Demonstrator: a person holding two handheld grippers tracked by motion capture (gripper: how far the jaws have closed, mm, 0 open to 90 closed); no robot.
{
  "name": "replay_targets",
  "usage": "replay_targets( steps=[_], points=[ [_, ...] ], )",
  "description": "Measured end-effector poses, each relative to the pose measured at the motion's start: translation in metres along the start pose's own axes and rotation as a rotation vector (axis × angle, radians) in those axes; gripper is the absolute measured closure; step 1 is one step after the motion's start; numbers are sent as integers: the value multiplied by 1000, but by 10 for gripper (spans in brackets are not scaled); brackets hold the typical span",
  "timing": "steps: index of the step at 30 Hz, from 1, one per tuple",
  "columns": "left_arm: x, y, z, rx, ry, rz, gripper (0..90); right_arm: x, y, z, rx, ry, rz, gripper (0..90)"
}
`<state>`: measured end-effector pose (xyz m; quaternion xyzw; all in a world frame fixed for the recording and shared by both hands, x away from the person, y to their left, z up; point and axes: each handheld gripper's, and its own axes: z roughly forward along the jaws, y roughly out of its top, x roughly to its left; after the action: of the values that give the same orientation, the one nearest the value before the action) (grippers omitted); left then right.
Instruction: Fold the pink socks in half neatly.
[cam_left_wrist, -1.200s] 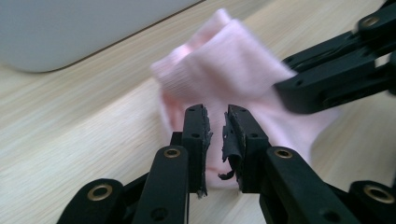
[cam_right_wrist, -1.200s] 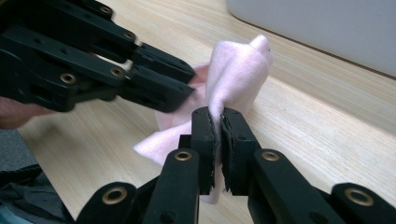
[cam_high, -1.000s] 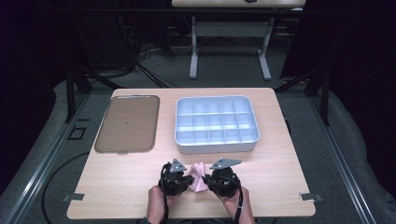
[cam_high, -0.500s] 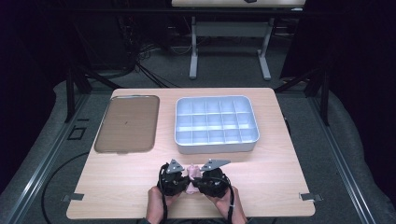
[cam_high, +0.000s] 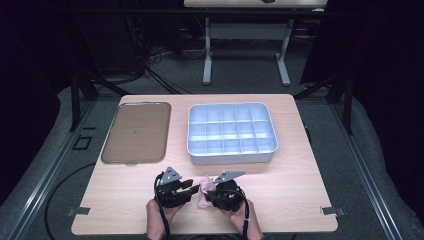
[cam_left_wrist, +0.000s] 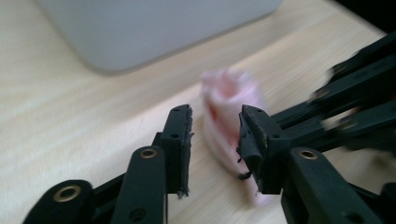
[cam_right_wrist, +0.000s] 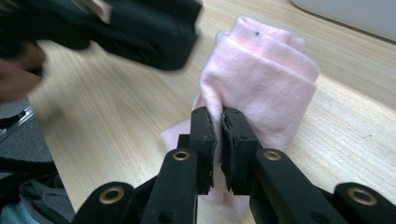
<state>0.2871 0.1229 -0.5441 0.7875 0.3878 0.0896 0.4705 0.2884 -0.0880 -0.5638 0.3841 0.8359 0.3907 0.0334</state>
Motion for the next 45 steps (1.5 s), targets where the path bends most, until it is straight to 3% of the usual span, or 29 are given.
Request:
replay_targets(
  steps=[2, 5, 11, 16, 20, 22, 28, 32, 39, 43, 45],
  points=[
    [-5, 6, 3, 16, -53, 37, 723, 0, 1, 0, 15, 2, -5, 833],
    [-11, 10, 19, 70, -66, 85, 799, 1, 2, 1, 16, -10, -20, 830],
    [-5, 4, 43, 153, 11, 89, 855, 6, 1, 1, 23, -23, -36, 784],
    [-2, 0, 45, 161, 21, 76, 871, 11, -1, -2, 15, -10, -64, 697],
    [0, -1, 44, 166, 28, 84, 874, 11, -3, -12, 19, 29, -67, 735],
    [1, -2, 44, 162, 29, 72, 874, 10, -3, -20, -5, 32, -50, 767],
    [1, -3, 45, 153, 39, 65, 873, 9, 2, -17, -37, -44, -32, 854],
    [2, -3, 44, 159, 37, 57, 871, 12, 3, -9, -24, -45, -52, 849],
    [0, -3, 45, 158, 47, 55, 872, 13, 0, 1, 21, -27, -93, 759],
    [-2, -3, 45, 159, 54, 64, 873, 10, -1, 0, 33, 33, -99, 590],
    [-2, -3, 45, 157, 57, 66, 873, 9, -1, -2, 37, 52, -91, 547]
  ],
)
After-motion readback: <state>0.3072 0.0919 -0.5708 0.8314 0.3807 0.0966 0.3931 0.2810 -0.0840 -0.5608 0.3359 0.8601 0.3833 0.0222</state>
